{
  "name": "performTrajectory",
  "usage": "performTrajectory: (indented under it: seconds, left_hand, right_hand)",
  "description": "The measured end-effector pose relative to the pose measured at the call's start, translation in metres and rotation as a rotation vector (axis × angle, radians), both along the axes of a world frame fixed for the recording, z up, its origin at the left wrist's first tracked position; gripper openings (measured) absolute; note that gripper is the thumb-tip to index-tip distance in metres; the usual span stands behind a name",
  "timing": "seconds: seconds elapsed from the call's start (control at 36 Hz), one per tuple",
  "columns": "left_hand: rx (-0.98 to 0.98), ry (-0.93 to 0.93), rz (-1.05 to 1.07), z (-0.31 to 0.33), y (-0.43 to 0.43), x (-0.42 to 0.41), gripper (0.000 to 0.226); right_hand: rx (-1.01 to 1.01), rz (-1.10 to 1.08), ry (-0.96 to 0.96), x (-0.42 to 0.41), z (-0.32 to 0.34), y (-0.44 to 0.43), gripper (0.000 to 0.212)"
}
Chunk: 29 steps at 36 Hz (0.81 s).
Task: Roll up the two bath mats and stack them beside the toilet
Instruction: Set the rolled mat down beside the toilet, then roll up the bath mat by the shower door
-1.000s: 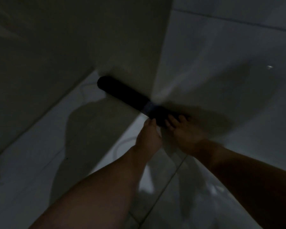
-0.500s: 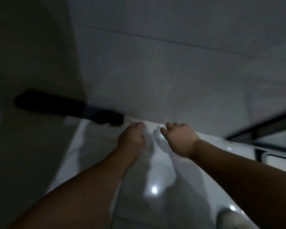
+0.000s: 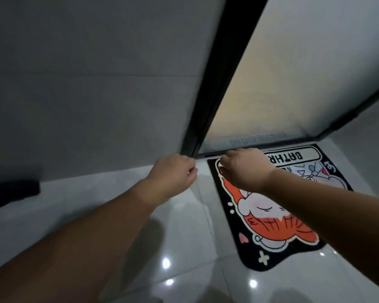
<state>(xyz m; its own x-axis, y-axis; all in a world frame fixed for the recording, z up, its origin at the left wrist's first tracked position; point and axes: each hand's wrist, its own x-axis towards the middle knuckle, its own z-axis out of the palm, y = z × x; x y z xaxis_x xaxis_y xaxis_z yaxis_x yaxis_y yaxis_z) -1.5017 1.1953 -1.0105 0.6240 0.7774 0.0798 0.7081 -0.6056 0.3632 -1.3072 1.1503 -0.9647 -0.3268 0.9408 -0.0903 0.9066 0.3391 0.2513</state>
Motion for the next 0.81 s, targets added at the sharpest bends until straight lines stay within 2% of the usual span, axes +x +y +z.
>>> performTrajectory:
  seconds: [0.06,0.17,0.25,0.31,0.42,0.58,0.72,0.81]
  left_hand:
    - [0.036,0.031,-0.070,0.007,-0.004,0.019,0.023]
    - [0.024,0.076,-0.149,0.012,-0.017,0.049,0.039]
    - [0.047,0.167,-0.223,0.020,-0.027,0.070,0.060]
    - [0.033,0.255,-0.246,0.030,-0.034,0.084,0.070]
    - [0.033,0.385,-0.260,0.054,-0.047,0.122,0.071]
    - [0.059,0.472,-0.188,0.085,-0.058,0.203,0.065]
    - [0.071,0.425,-0.185,0.109,-0.065,0.282,0.063]
    - [0.080,0.402,-0.270,0.104,-0.064,0.319,0.061]
  right_hand:
    - [0.051,0.035,0.006,0.020,0.002,-0.010,0.033]
    - [0.117,0.097,-0.025,0.067,0.000,-0.025,0.037]
    - [0.109,0.075,-0.088,0.106,0.005,-0.036,0.069]
    - [0.048,0.065,-0.100,0.133,0.006,-0.038,0.080]
    - [-0.095,-0.004,-0.080,0.189,0.002,-0.032,0.080]
    - [-0.116,-0.041,0.037,0.265,-0.001,-0.026,0.072]
    - [-0.067,-0.266,0.232,0.335,0.003,-0.046,0.070]
    - [-0.081,-0.408,0.306,0.372,-0.008,-0.057,0.068]
